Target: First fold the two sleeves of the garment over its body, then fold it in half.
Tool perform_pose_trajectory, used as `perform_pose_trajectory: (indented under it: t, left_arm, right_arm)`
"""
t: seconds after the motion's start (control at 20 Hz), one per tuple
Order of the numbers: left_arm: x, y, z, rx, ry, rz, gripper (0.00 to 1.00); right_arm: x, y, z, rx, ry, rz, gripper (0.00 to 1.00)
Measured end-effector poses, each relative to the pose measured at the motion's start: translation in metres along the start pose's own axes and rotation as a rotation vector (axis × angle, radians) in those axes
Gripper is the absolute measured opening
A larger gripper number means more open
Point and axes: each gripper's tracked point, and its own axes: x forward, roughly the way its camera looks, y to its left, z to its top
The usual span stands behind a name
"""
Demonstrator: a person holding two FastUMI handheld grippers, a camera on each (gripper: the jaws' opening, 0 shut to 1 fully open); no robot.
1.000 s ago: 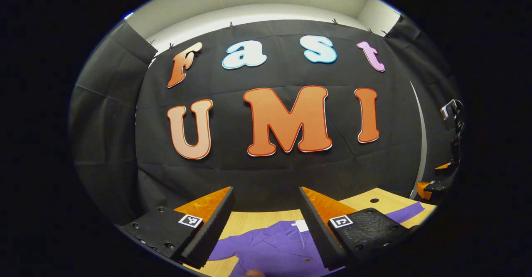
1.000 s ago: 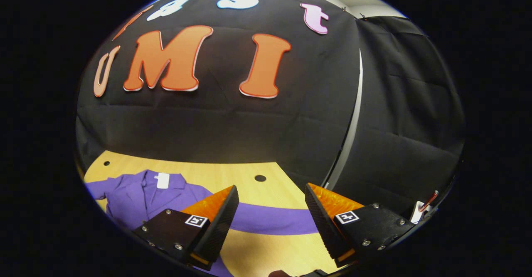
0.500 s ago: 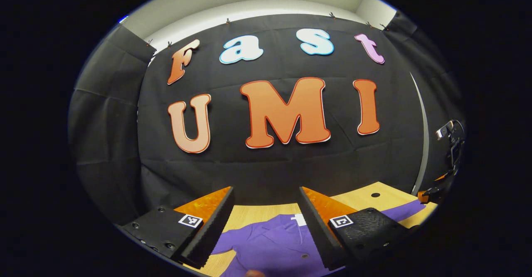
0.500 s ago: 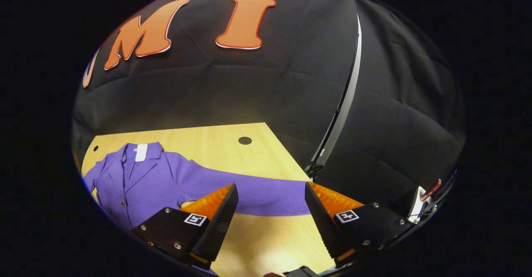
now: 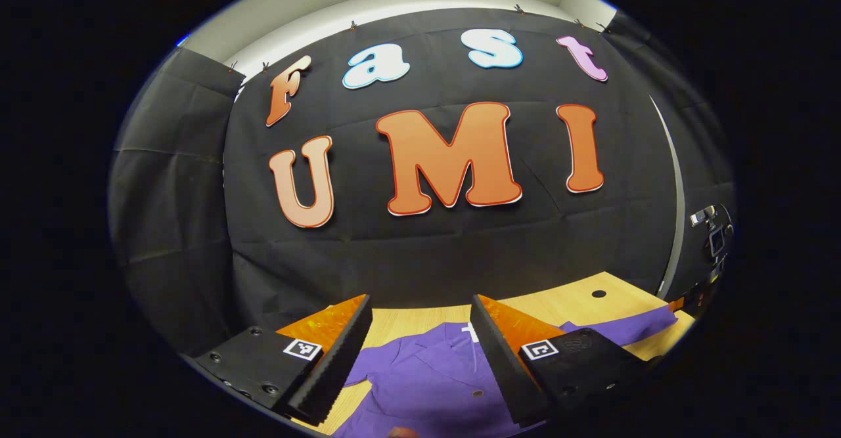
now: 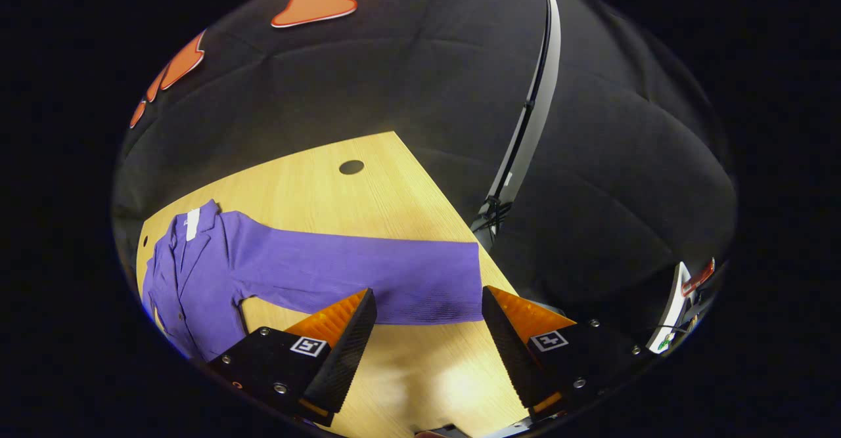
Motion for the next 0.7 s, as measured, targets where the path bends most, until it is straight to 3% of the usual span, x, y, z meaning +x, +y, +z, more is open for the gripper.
perform_pose_trajectory:
  t: [0.25,0.7]
  left_arm:
    - [-0.005,-0.003,-0.011,0.018,0.054,0.008,0.94]
    - [-0.012,-0.007,-0.018,0.058,0.115,-0.013,0.94]
  right_arm:
    - [0.036,-0.015,-0.012,0.045,0.081,0.018,0.96]
    - [0.086,-0.030,-0.029,0.049,0.267,-0.017,0.97]
